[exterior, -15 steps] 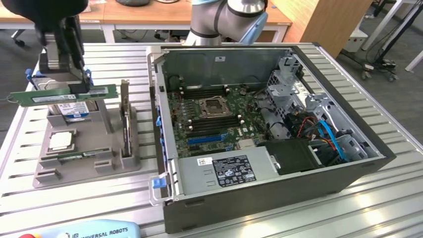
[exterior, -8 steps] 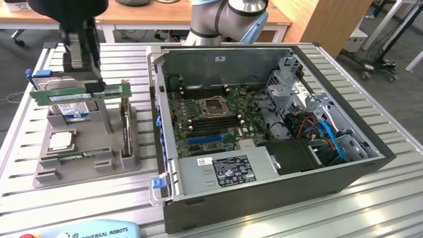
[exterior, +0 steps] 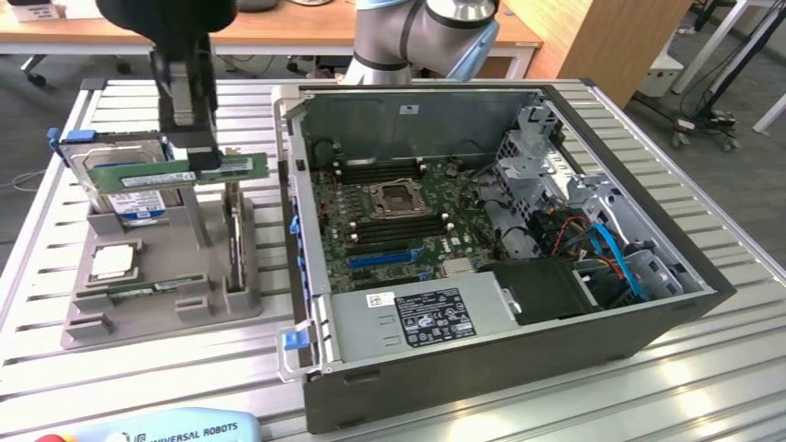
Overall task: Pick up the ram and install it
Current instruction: 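Pick up the ram and move it above insertion slot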
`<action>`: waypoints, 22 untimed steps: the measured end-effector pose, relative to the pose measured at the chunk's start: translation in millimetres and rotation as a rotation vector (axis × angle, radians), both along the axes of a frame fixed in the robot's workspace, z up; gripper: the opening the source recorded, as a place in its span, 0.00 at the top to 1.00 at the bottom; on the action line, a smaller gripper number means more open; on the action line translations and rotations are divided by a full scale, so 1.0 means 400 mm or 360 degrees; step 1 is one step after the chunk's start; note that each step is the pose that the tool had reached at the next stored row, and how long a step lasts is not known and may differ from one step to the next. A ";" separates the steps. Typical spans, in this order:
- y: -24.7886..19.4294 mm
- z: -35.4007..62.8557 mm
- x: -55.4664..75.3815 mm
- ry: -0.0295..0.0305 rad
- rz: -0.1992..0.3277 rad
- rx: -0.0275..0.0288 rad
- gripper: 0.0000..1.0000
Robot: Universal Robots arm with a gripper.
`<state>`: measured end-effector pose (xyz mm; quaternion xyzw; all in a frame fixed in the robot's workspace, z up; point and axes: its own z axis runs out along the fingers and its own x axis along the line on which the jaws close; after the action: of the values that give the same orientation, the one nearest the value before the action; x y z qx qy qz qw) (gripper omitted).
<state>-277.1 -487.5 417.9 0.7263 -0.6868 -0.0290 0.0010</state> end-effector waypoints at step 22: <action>0.000 0.000 0.171 0.00000 0.0020 0.00002 0.88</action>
<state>-208.8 -487.6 417.9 0.7305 -0.6823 -0.0290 0.0011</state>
